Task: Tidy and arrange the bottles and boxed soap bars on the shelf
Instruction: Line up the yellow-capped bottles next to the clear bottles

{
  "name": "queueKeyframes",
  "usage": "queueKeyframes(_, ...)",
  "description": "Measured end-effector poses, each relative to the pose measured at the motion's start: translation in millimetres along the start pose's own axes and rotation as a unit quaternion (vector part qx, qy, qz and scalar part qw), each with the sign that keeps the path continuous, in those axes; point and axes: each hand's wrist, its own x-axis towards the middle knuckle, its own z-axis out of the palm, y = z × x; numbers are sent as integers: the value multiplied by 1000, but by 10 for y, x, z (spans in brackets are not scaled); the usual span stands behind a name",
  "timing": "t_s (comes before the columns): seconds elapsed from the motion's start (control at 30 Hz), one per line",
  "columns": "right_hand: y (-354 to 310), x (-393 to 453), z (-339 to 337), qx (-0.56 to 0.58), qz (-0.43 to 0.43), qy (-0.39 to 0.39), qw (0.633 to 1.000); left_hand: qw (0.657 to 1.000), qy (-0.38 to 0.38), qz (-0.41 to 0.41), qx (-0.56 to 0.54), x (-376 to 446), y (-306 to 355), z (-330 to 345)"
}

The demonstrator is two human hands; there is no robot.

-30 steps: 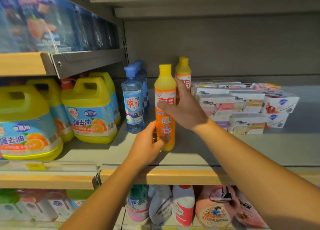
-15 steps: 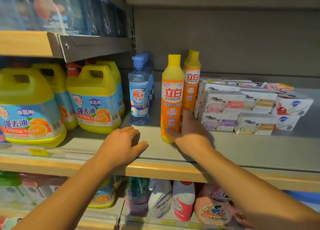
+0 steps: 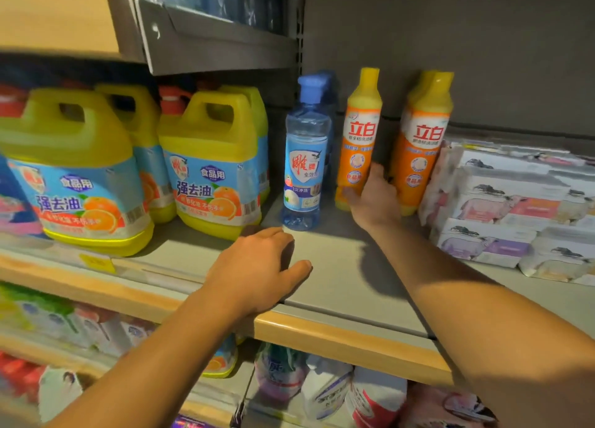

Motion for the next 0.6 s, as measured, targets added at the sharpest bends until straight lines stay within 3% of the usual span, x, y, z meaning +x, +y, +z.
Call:
queueKeyframes(0.33,83,696,409,50,54,2,997,1000,-4,-9,-5,10,-10,15)
queueKeyframes(0.6,144,897,570,-51,104,-10,993,1000,-15,-16,-13,6,1,6)
